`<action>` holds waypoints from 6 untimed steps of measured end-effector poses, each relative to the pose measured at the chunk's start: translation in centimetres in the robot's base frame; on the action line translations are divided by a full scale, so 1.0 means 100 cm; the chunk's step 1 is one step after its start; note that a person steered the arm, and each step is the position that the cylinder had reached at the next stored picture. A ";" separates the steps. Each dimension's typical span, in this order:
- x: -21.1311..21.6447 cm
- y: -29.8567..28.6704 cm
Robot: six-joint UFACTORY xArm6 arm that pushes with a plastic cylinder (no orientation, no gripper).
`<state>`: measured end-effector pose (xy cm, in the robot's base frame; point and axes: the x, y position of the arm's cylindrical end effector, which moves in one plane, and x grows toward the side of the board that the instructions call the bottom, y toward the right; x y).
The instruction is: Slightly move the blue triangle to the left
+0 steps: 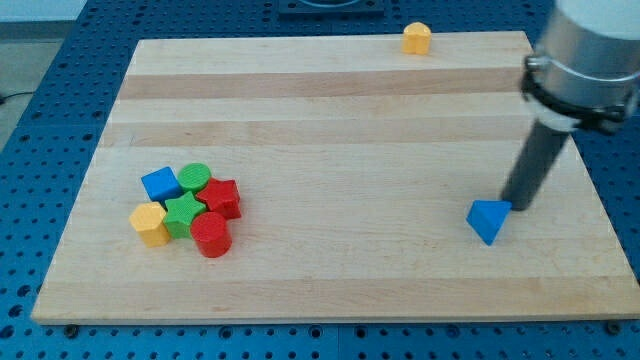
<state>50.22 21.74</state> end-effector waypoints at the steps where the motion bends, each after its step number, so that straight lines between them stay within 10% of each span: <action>1: 0.034 -0.022; 6: -0.007 -0.100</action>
